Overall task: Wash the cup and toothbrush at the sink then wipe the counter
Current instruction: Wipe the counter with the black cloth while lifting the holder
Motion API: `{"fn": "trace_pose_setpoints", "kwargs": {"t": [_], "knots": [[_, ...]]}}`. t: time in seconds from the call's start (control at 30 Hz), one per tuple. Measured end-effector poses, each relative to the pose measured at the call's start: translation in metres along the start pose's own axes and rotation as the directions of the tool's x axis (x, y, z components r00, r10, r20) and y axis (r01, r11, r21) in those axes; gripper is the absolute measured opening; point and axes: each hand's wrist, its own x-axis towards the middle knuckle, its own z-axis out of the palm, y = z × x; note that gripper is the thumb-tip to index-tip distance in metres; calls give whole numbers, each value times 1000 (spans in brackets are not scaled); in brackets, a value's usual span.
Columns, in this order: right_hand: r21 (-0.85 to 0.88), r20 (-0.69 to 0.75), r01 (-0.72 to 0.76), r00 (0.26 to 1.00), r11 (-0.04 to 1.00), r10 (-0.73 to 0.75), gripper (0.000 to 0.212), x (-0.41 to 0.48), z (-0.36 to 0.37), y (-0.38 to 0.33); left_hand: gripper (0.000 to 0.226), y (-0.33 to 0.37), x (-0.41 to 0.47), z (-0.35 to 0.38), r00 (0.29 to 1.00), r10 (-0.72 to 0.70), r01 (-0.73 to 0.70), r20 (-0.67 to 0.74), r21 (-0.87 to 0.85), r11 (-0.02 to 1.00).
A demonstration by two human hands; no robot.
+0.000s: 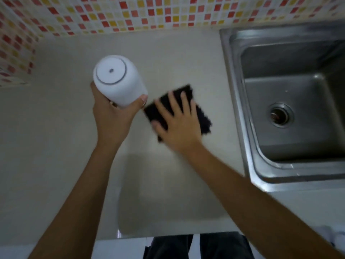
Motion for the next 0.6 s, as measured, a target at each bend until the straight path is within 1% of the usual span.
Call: {"fn": "trace_pose_setpoints", "kwargs": {"t": [0.03, 0.1, 0.17, 0.23, 0.33, 0.47, 0.53, 0.6], "knots": [[21, 13, 49, 999, 999, -50, 60, -36, 0, -4, 96, 0, -4, 4, 1000, -17, 17, 8, -1, 1000], [2, 98, 96, 991, 995, -96, 62, -110, -4, -2, 95, -2, -16, 16, 998, -52, 52, 44, 1, 999], [-45, 133, 70, 989, 997, -64, 64, -169, -8, 16, 94, -5, -30, 30, 993, -72, 73, 90, -10, 997], [-65, 123, 6, 992, 998, 2, 64, -193, -15, 38, 93, -6, -42, 44, 988, -73, 77, 133, -23, 997], [-58, 105, -104, 988, 993, 109, 63, -177, -19, 53, 90, -7, -56, 57, 983, -55, 61, 175, -32, 998], [-32, -23, -304, 953, 952, 303, 62, -124, -15, 50, 93, -10, -57, 62, 984, -26, 29, 176, -14, 999], [-18, -42, -346, 938, 938, 345, 62, -111, -15, 48, 96, -12, -58, 61, 980, -36, 37, 196, -1, 999], [61, -32, -338, 940, 939, 341, 59, -111, -17, 47, 99, -13, -58, 59, 971, -50, 54, 232, -11, 998]]}}
